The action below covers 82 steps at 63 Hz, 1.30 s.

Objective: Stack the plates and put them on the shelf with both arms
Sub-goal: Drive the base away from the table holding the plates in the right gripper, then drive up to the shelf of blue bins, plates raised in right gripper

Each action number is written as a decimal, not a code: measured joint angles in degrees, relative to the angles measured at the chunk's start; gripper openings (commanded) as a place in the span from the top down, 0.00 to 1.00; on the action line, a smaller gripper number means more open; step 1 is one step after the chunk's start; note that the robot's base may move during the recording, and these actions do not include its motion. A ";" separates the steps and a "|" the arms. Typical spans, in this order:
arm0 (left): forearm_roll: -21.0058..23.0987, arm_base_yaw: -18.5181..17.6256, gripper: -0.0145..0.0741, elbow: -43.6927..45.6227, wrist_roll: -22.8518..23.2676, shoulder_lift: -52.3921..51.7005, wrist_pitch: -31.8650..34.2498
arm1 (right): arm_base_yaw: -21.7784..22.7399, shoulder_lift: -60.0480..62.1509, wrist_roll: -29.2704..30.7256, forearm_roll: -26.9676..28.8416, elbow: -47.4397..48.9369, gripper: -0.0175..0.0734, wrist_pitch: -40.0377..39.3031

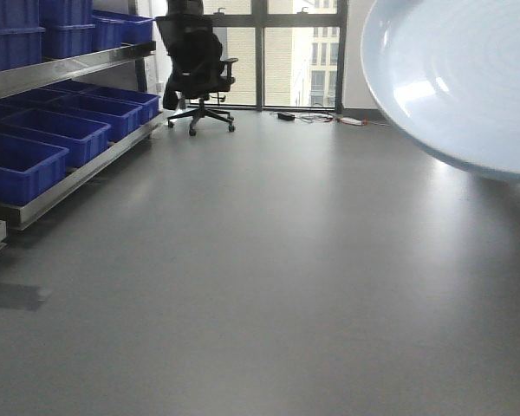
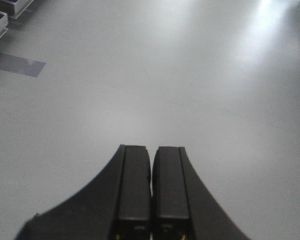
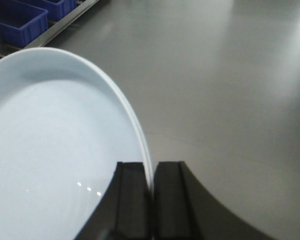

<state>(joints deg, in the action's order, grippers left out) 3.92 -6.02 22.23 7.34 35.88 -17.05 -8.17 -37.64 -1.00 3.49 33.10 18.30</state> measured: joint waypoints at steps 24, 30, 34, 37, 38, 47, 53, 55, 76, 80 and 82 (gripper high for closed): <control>0.00 0.00 0.74 0.00 0.00 0.00 0.00 | 0.00 0.00 0.00 0.00 0.00 0.75 0.00; 0.00 0.00 0.74 0.00 0.00 0.00 0.00 | 0.00 0.00 0.00 0.00 0.00 0.75 0.00; 0.00 0.00 0.74 0.00 0.00 0.00 0.00 | 0.00 0.00 0.00 0.00 0.00 0.75 0.00; 0.00 0.00 0.74 0.00 0.00 0.00 0.00 | 0.00 0.00 0.00 0.00 0.00 0.75 0.00; 0.00 0.00 0.74 0.00 0.00 0.00 0.00 | 0.00 0.00 0.00 0.00 0.00 0.75 0.00; 0.00 0.00 0.74 0.00 0.00 0.00 0.00 | 0.00 0.00 0.00 0.00 0.00 0.75 0.00; 0.00 0.00 0.74 0.00 0.00 0.00 0.00 | 0.00 0.00 0.00 0.00 0.00 0.75 0.00; 0.00 0.00 0.74 0.00 0.00 0.00 0.00 | 0.00 0.00 0.00 0.00 0.00 0.75 0.00; 0.00 0.00 0.74 0.00 0.00 0.00 0.00 | 0.00 0.00 0.00 0.00 0.00 0.75 0.00; 0.00 0.00 0.74 0.00 0.00 0.00 0.00 | 0.00 0.00 0.00 0.00 0.00 0.75 0.00; 0.00 0.00 0.74 0.00 0.00 0.00 0.00 | 0.00 0.00 0.00 0.00 0.00 0.75 0.00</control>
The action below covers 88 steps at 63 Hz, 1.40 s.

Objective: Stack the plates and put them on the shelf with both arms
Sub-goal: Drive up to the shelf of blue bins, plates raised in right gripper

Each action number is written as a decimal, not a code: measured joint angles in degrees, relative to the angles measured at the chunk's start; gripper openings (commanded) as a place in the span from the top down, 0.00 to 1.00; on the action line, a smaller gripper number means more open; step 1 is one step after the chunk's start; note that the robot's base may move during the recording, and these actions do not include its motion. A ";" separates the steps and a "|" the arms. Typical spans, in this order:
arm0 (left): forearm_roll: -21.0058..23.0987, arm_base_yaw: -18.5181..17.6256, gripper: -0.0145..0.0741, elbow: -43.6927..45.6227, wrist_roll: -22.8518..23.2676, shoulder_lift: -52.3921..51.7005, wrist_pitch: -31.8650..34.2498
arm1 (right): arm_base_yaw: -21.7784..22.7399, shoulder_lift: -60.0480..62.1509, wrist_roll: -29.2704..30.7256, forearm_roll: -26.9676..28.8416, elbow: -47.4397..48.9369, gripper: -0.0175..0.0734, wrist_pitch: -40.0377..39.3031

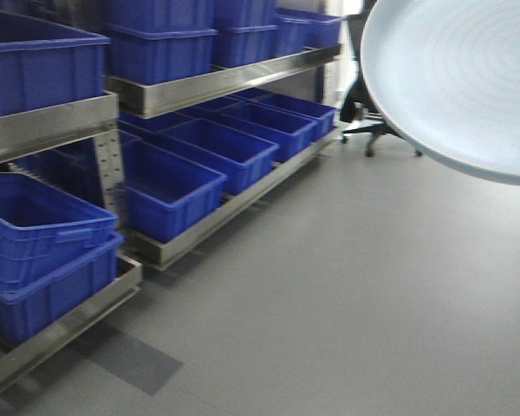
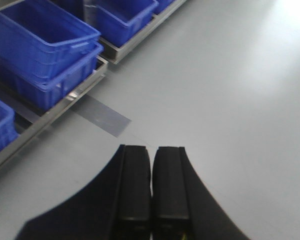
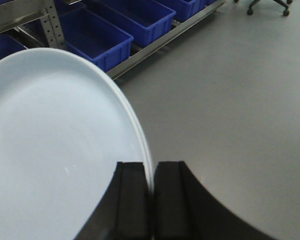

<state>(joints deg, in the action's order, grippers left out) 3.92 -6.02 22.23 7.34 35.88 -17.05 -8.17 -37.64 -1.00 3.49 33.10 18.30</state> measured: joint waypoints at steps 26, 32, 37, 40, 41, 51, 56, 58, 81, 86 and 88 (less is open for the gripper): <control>0.00 0.00 0.74 0.00 0.00 0.00 0.00 | 0.00 0.00 0.00 0.00 0.00 0.75 0.00; 0.00 0.00 0.74 0.00 0.00 0.00 0.00 | 0.00 0.00 0.00 0.00 0.00 0.75 0.00; 0.00 0.00 0.74 0.00 0.00 0.00 0.00 | 0.00 0.00 0.00 0.00 0.00 0.75 0.00; 0.00 0.00 0.74 0.00 0.00 0.00 0.00 | 0.00 0.00 0.00 0.00 0.00 0.75 0.00; 0.00 0.00 0.74 0.00 0.00 0.00 0.00 | 0.00 0.00 0.00 0.00 0.00 0.75 0.00; 0.00 0.00 0.74 0.00 0.00 0.00 0.00 | 0.00 0.00 0.00 0.00 0.00 0.75 0.00; 0.00 0.00 0.74 0.00 0.00 0.00 0.00 | 0.00 0.00 0.00 0.00 0.00 0.75 0.00; 0.00 0.00 0.74 0.00 0.00 0.00 0.00 | 0.00 0.00 0.00 0.00 0.00 0.75 0.00; 0.00 0.00 0.74 0.00 0.00 0.00 0.00 | 0.00 0.00 0.00 0.00 0.00 0.75 0.00; 0.00 0.00 0.74 0.00 0.00 0.00 0.00 | 0.00 0.00 0.00 0.00 0.00 0.75 0.00; 0.00 0.00 0.74 0.00 0.00 0.00 0.00 | 0.00 0.00 0.00 0.00 0.00 0.75 0.00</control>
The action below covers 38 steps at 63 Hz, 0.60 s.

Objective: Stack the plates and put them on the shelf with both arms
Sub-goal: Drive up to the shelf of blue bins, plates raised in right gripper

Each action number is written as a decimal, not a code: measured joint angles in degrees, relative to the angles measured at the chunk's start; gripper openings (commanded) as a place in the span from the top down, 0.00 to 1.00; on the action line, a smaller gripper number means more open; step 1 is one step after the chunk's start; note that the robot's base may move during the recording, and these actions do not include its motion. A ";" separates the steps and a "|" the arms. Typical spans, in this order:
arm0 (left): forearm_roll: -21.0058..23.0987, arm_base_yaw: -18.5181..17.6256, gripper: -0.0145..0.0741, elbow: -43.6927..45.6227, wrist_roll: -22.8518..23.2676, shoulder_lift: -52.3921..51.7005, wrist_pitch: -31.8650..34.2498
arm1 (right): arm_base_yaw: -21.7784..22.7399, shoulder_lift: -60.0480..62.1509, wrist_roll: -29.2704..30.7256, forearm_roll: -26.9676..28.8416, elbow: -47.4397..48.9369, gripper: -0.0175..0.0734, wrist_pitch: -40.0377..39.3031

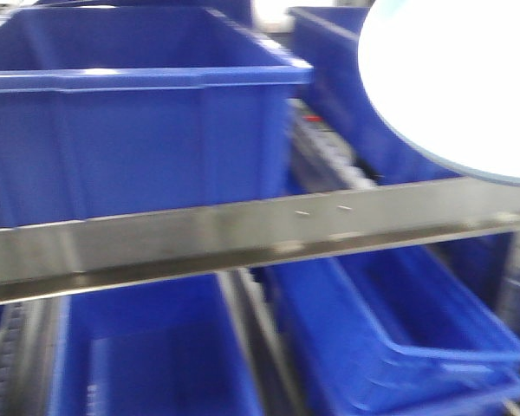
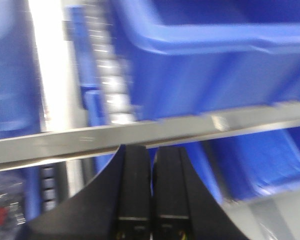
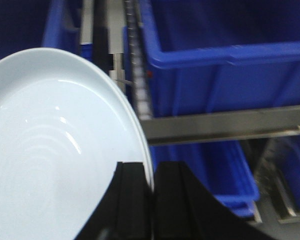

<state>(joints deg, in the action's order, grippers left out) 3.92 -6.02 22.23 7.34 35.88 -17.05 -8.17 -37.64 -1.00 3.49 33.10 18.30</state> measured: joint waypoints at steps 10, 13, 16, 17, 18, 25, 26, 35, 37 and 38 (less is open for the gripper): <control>0.00 0.00 0.74 0.00 0.00 0.00 0.00 | 0.00 0.00 0.00 0.00 0.00 0.75 0.00; 0.00 0.00 0.74 0.00 0.00 0.00 0.00 | 0.00 0.00 0.00 0.00 0.00 0.75 0.00; 0.00 0.00 0.74 0.00 0.00 0.00 0.00 | 0.00 0.00 0.00 0.00 0.00 0.75 0.00; 0.00 0.00 0.74 0.00 0.00 0.00 0.00 | 0.00 0.00 0.00 0.00 0.00 0.75 0.00; 0.00 0.00 0.74 0.00 0.00 0.00 0.00 | 0.00 0.00 0.00 0.00 0.00 0.75 0.00; 0.00 -0.08 0.74 0.00 0.00 0.00 0.00 | 0.00 0.00 0.00 0.00 0.00 0.75 0.00; 0.00 -0.08 0.74 0.00 0.00 0.00 0.00 | 0.00 0.00 0.00 0.00 0.00 0.75 0.00; 0.00 -0.20 0.74 0.00 0.00 0.00 0.00 | 0.00 0.00 0.00 0.00 0.00 0.75 0.00; 0.00 -0.20 0.74 0.00 0.00 0.00 0.00 | 0.00 0.00 0.00 0.00 0.00 0.75 0.00; 0.00 -0.20 0.74 0.00 0.00 0.00 0.00 | 0.00 0.00 0.00 0.00 0.00 0.75 0.00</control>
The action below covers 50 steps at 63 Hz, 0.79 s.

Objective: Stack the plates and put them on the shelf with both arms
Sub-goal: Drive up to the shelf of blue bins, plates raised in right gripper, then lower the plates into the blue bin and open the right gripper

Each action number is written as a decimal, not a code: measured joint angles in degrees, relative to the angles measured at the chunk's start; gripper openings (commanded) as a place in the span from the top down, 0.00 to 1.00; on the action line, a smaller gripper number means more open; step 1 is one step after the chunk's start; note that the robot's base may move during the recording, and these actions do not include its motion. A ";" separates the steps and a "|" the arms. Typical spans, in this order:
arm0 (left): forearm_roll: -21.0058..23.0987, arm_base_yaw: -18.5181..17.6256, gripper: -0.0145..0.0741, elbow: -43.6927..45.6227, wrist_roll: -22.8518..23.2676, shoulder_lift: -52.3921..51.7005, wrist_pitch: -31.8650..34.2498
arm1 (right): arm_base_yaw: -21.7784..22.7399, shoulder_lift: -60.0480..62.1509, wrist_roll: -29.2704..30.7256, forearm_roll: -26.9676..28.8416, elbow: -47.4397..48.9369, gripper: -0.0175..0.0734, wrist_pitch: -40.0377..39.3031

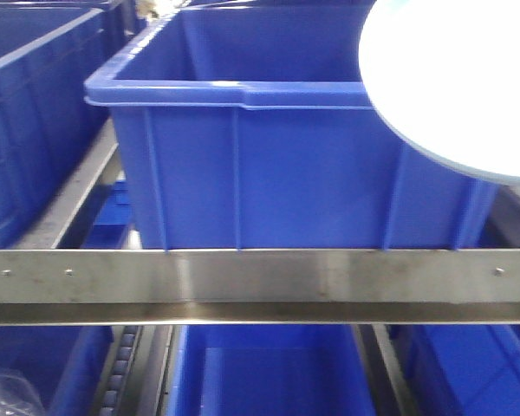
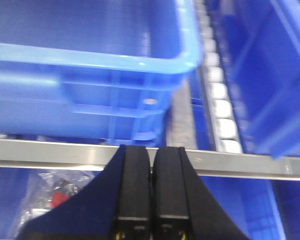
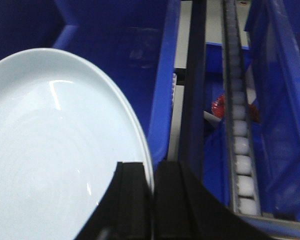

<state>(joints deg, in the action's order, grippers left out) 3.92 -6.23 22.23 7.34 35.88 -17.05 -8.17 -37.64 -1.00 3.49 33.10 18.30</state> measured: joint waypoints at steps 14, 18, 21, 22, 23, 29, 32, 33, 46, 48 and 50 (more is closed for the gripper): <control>0.00 0.00 0.74 0.00 0.00 0.00 0.00 | 0.00 0.00 0.00 0.00 0.00 0.75 0.00; 0.00 0.00 0.74 0.00 0.00 0.00 0.00 | 0.00 0.00 0.00 0.00 0.00 0.75 0.00; 0.00 0.00 0.74 0.00 0.00 0.00 0.00 | 0.00 0.00 0.00 0.00 0.00 0.75 0.00; 0.00 0.00 0.74 0.00 0.00 0.00 0.00 | 0.00 0.00 0.00 0.00 0.00 0.75 0.00; 0.00 0.00 0.74 0.00 0.00 0.00 0.00 | 0.00 0.00 0.00 0.00 0.00 0.75 0.00; 0.00 0.00 0.74 0.00 0.00 0.00 0.00 | 0.00 0.00 0.00 0.00 0.00 0.75 0.00; 0.00 0.00 0.74 0.00 0.00 0.00 0.00 | 0.00 0.00 0.00 0.00 0.00 0.75 0.00; 0.00 0.00 0.74 0.00 0.00 0.00 0.00 | 0.00 0.00 0.00 0.00 0.00 0.75 0.00; 0.00 0.00 0.74 0.00 0.00 0.00 0.00 | 0.00 0.00 0.00 0.00 0.00 0.75 0.00; 0.00 0.00 0.74 0.00 0.00 0.00 0.00 | 0.00 0.00 0.00 0.00 0.00 0.75 0.00; 0.00 0.00 0.74 0.00 0.00 0.00 0.00 | 0.00 0.00 0.00 0.00 0.00 0.75 0.00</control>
<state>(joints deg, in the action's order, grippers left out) 3.92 -6.23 22.23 7.34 35.88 -17.05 -8.17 -37.64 -1.00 3.49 33.10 18.30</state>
